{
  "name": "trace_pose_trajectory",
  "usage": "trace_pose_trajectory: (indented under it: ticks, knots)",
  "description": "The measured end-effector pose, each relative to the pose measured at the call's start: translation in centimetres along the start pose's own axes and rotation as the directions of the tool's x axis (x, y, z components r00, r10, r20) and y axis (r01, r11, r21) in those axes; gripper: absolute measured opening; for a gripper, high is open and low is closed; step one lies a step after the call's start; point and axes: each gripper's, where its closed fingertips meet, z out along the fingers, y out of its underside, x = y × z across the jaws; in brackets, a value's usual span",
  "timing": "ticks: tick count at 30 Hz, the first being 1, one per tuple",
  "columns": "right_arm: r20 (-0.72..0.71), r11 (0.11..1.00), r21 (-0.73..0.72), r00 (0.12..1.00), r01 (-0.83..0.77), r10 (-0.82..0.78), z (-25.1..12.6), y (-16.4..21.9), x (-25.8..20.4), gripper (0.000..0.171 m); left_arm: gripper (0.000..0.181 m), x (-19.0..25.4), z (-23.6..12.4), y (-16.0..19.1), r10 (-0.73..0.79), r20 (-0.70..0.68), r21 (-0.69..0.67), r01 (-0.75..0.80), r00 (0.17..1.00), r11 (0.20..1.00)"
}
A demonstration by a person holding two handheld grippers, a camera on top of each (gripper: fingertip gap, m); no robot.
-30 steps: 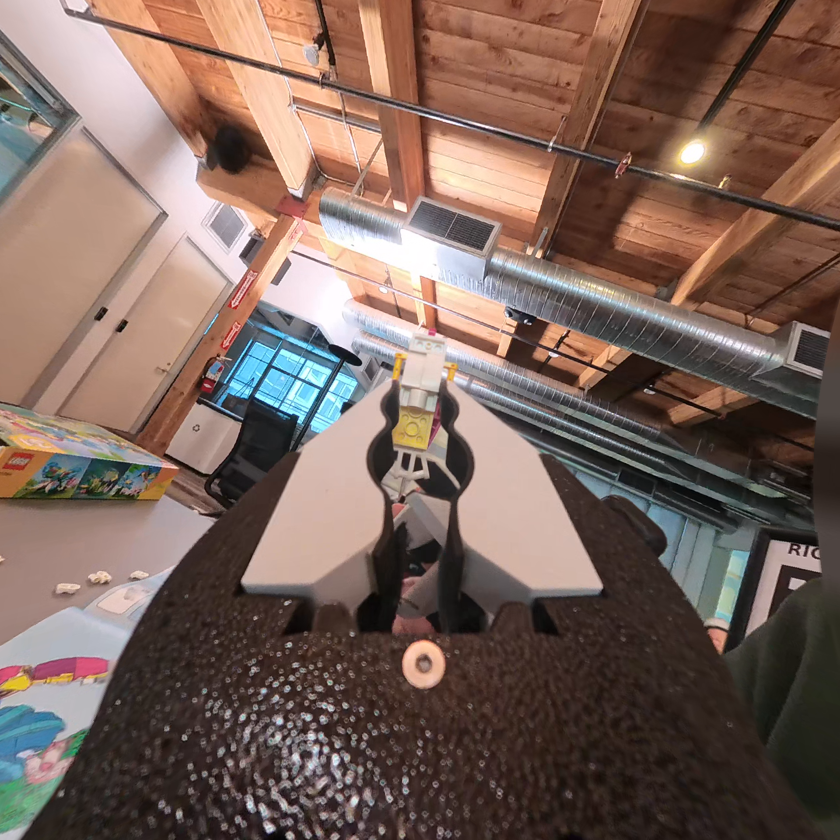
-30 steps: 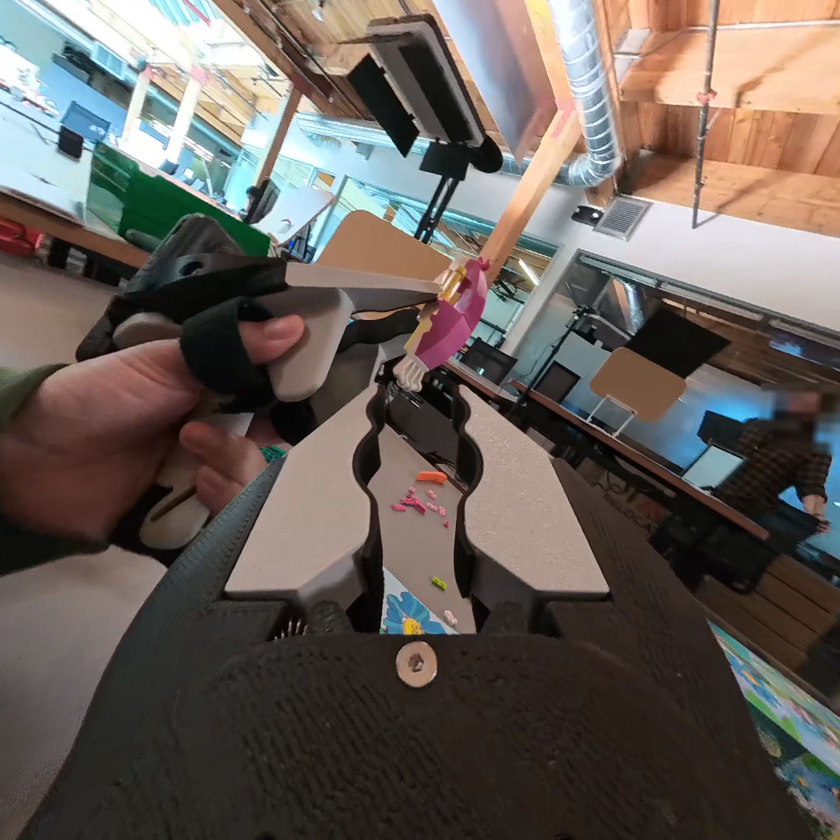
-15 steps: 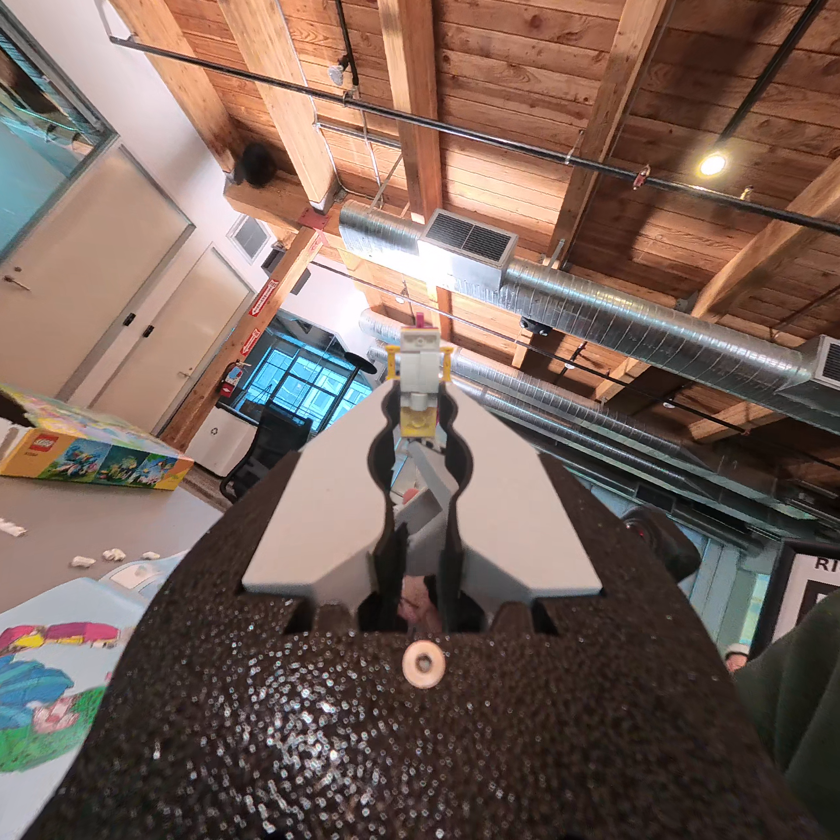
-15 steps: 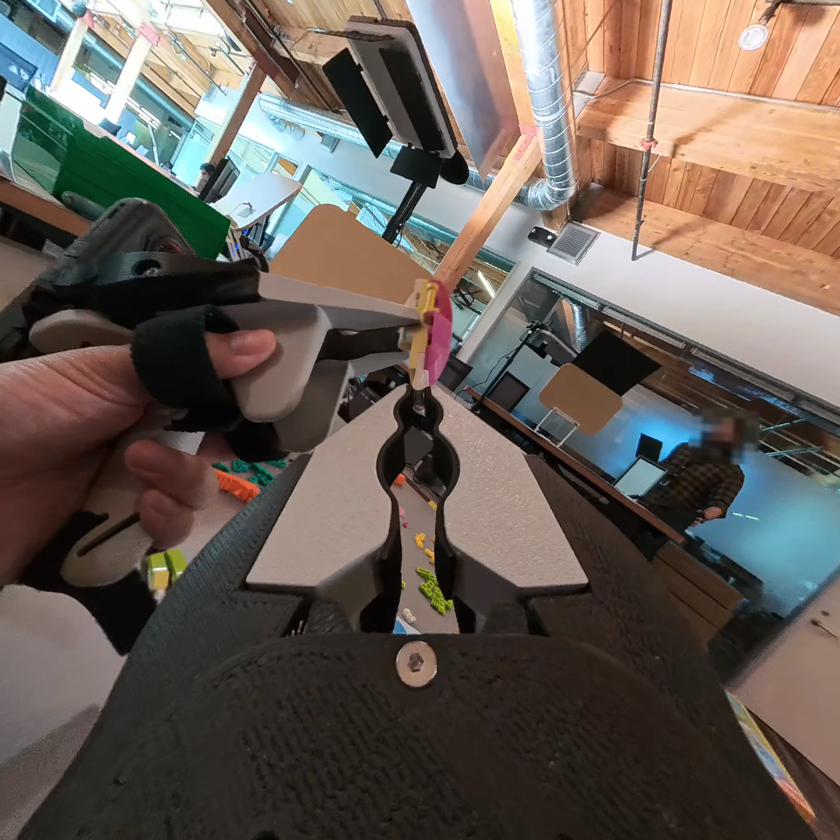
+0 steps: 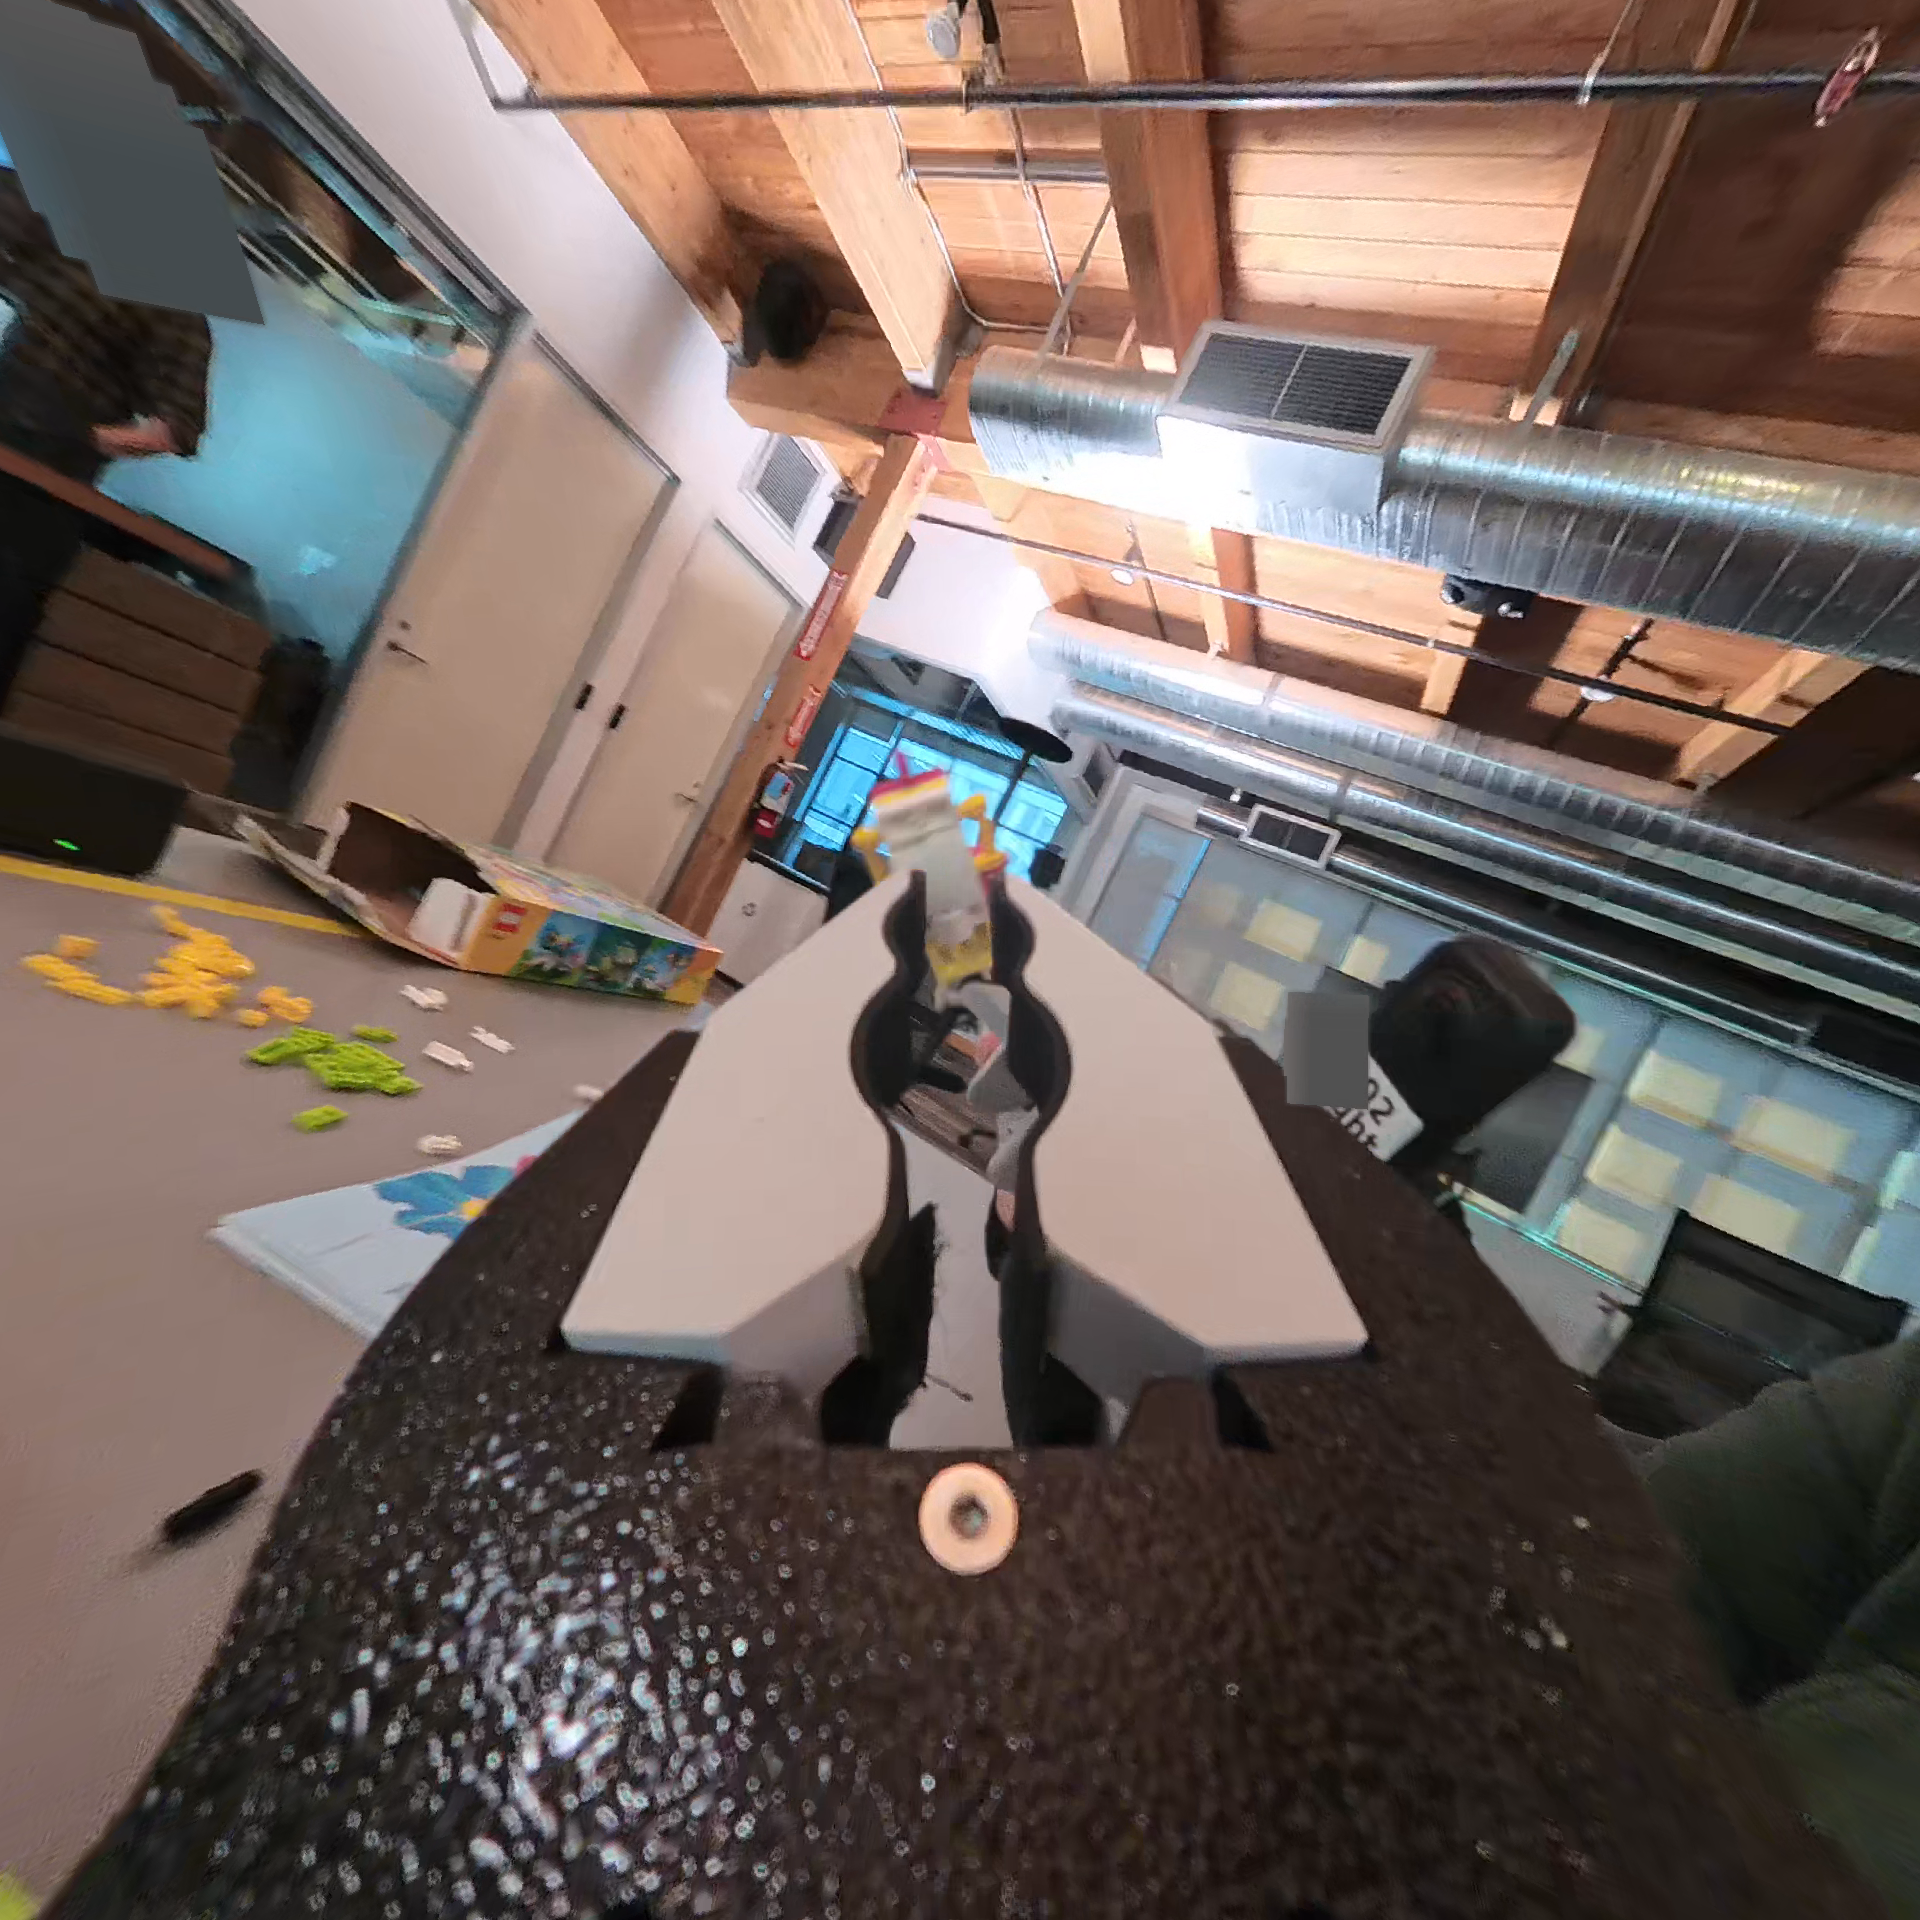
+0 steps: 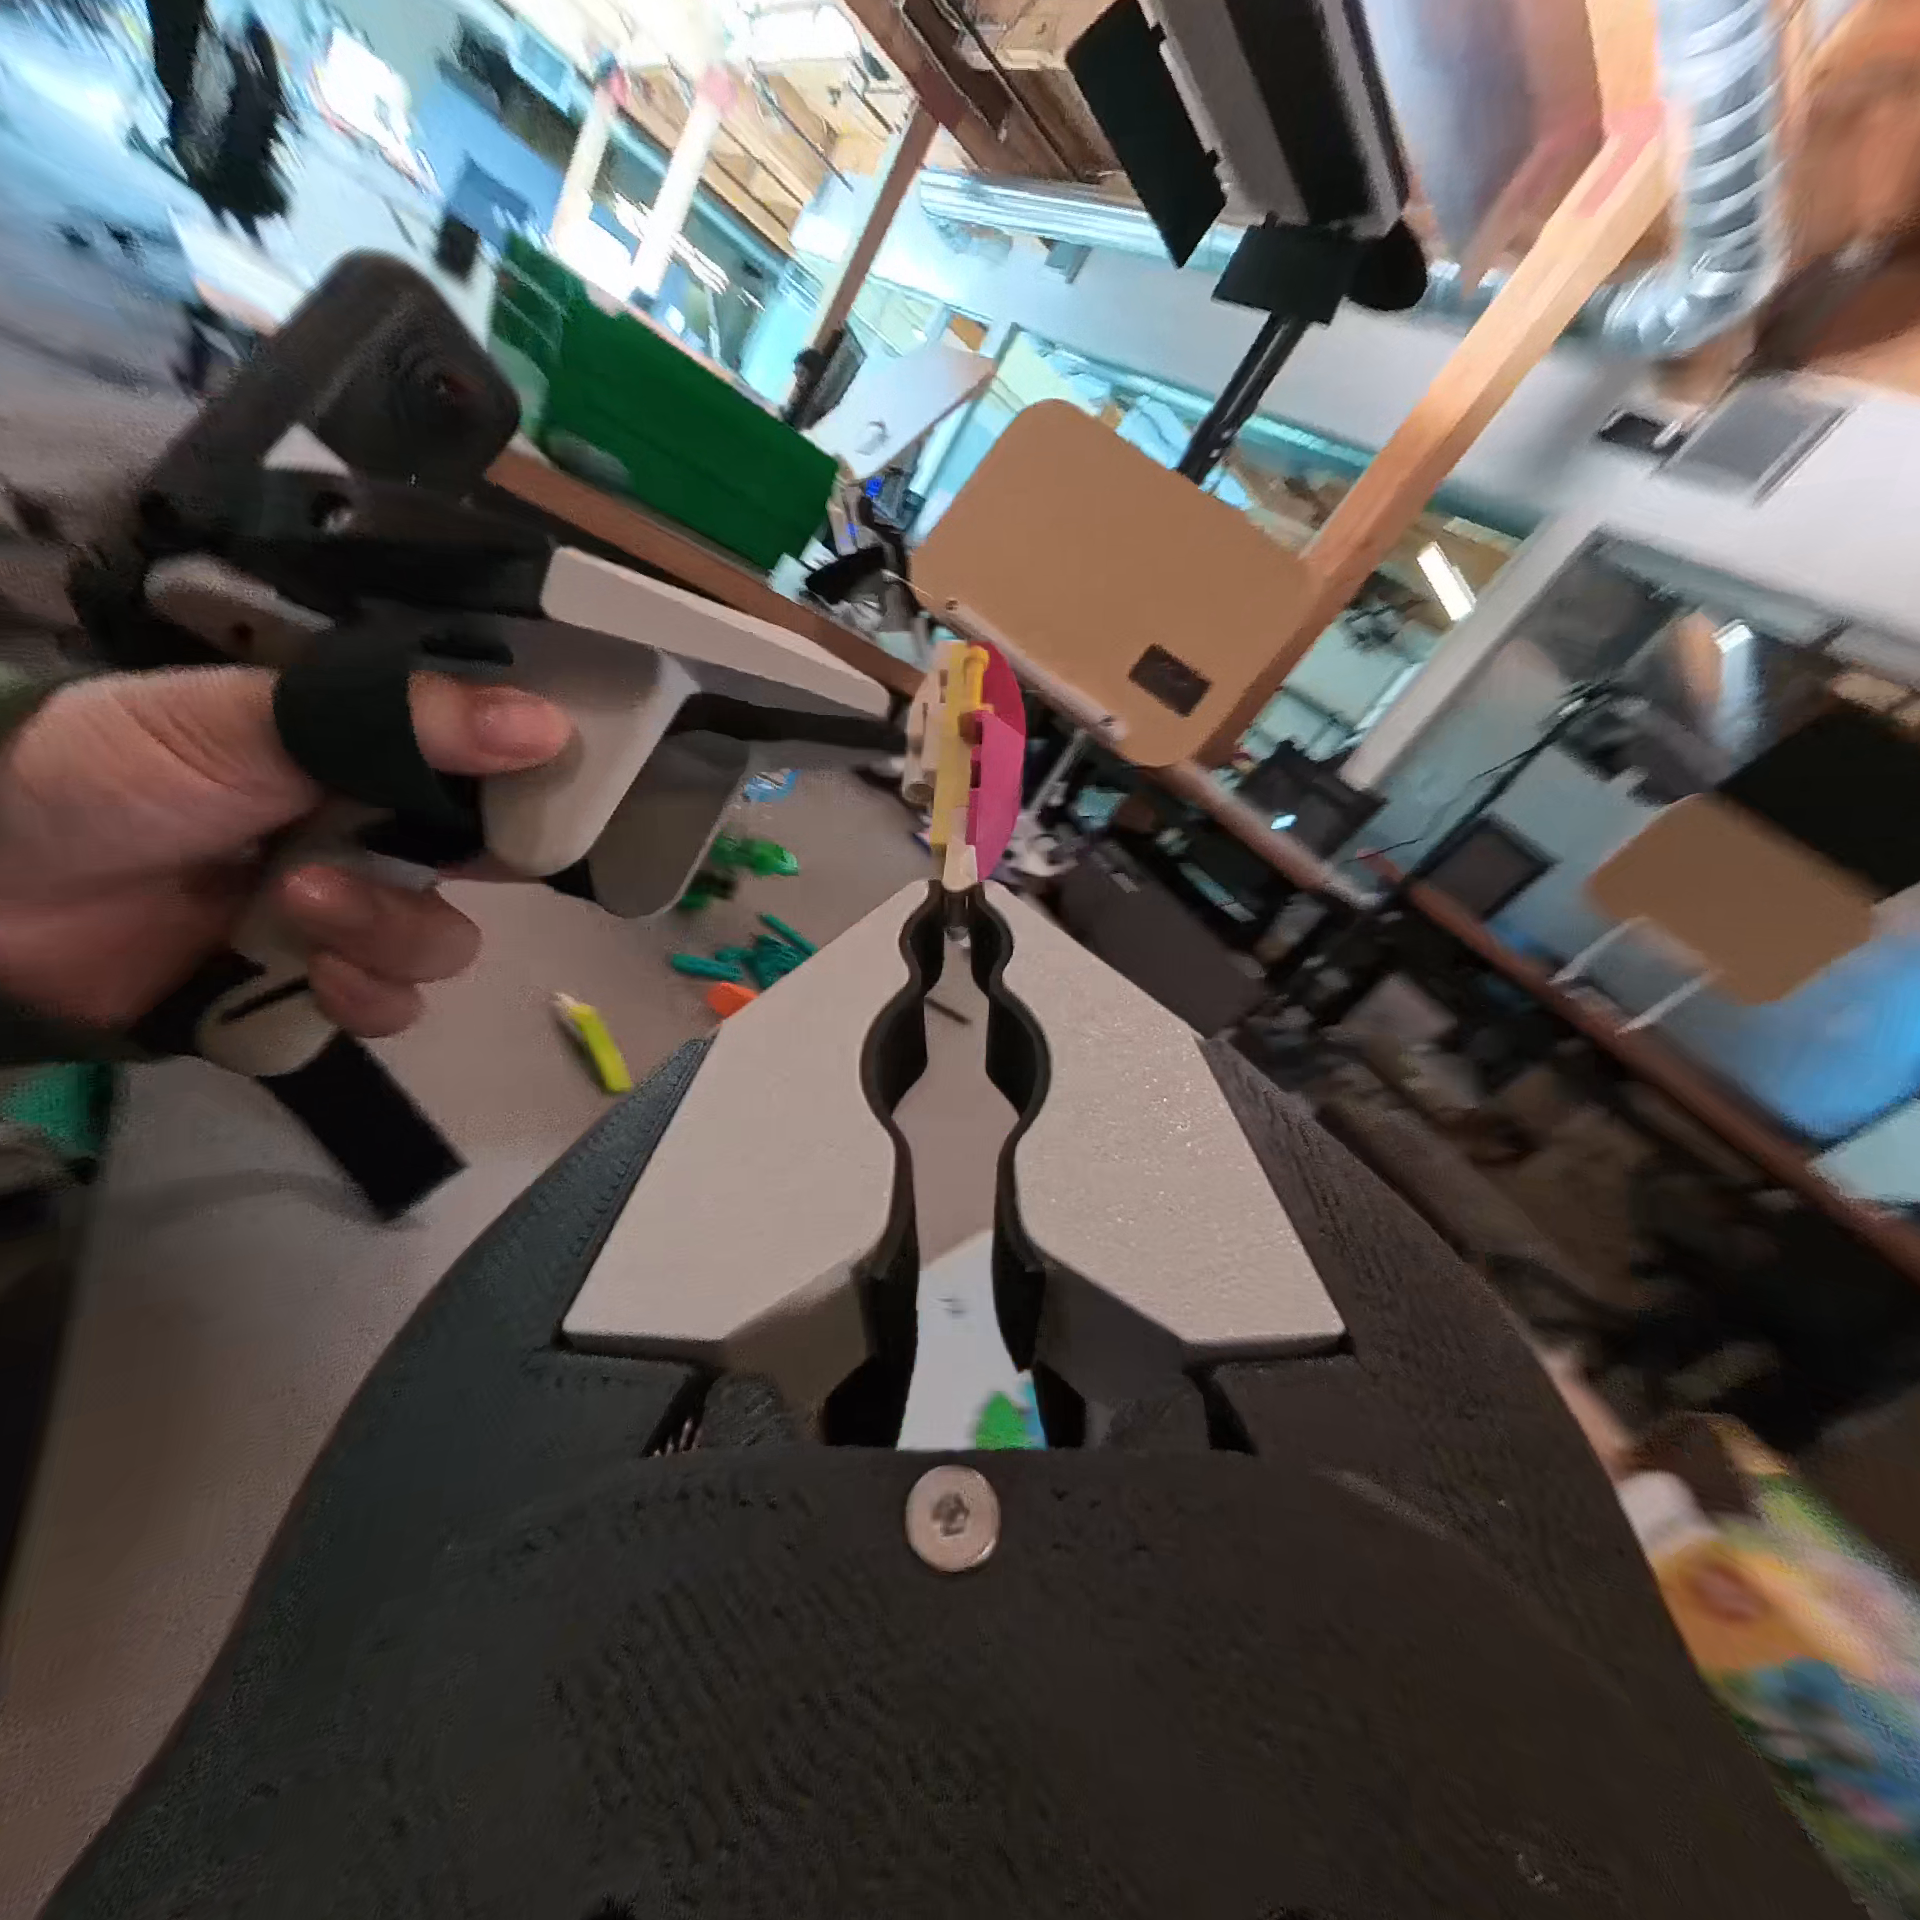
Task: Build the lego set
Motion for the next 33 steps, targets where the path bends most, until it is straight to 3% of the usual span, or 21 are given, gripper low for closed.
trace_pose_trajectory:
  ticks: [1, 4, 9, 15, 23, 28, 30, 33]
  knots:
    - [0.029, 0.996, 0.001, 0.996, -0.084, 0.084, 0.1, 0.1, -0.1, 0.002, 0.015, -0.1, -0.5, -0.6, 0.015, 0.016, 0.013, -0.015, 1.000, 1.000]
    - [0.100, 0.944, 0.004, 0.939, -0.331, 0.329, 0.3, 0.4, 0.2, 0.002, 0.016, -0.8, -1.5, -1.5, 0.046, 0.074, 0.009, -0.046, 0.996, 0.999]
    - [0.219, 0.759, -0.017, 0.738, -0.651, 0.638, 0.4, 0.7, 0.4, 0.002, 0.024, -1.6, -1.4, -1.5, -0.002, 0.116, -0.046, 0.007, 0.993, 0.999]
    - [0.274, 0.591, -0.041, 0.560, -0.805, 0.782, 0.3, 1.4, 0.7, 0.002, 0.024, -2.2, -1.7, -1.6, -0.028, 0.133, -0.046, 0.035, 0.991, 0.998]
    - [0.384, 0.300, -0.067, 0.253, -0.951, 0.888, 0.0, 0.8, 1.3, 0.002, 0.024, -2.3, -1.7, -1.5, -0.043, 0.135, -0.045, 0.049, 0.990, 0.998]
    - [0.370, 0.335, -0.068, 0.288, -0.940, 0.883, 0.0, 0.8, 1.3, 0.002, 0.025, -2.2, -1.4, -0.9, -0.056, 0.127, -0.081, 0.067, 0.990, 0.994]
    - [0.364, 0.454, -0.056, 0.406, -0.889, 0.839, 0.0, 0.6, 0.9, 0.002, 0.032, -2.1, -1.2, -0.4, -0.081, 0.120, -0.116, 0.095, 0.989, 0.989]
    - [0.340, 0.730, -0.018, 0.682, -0.683, 0.647, -0.1, 0.1, -0.3, 0.002, 0.044, -1.6, -0.9, 0.4, -0.197, 0.064, -0.185, 0.205, 0.978, 0.961]
